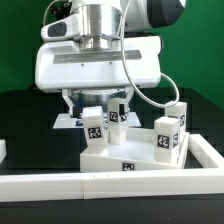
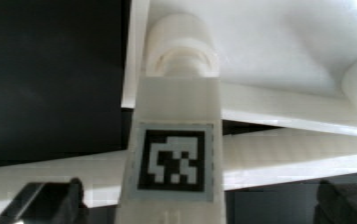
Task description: Assemble square table
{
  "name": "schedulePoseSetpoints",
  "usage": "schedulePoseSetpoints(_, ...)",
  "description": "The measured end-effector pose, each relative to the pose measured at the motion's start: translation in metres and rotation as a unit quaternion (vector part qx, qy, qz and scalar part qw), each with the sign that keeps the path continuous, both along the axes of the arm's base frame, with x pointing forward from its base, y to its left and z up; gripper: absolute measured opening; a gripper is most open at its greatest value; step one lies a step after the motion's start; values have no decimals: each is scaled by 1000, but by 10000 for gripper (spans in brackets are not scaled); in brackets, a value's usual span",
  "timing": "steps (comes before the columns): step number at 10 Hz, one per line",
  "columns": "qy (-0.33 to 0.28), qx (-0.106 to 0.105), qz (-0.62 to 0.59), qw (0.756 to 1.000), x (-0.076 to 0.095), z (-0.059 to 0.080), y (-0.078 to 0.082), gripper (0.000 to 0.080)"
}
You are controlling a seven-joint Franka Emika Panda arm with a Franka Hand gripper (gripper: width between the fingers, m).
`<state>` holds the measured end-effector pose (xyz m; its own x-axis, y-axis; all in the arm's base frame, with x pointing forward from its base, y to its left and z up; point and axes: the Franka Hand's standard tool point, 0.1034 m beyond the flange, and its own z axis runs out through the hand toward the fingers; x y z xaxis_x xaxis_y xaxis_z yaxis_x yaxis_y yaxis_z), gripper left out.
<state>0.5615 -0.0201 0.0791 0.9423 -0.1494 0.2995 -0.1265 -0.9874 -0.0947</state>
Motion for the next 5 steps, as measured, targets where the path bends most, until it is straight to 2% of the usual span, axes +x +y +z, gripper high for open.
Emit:
schedulePoseSetpoints(2, 62, 27, 25, 997, 8, 1, -5, 649)
schedulePoseSetpoints(5, 152, 57, 53, 985, 7, 1, -7, 649)
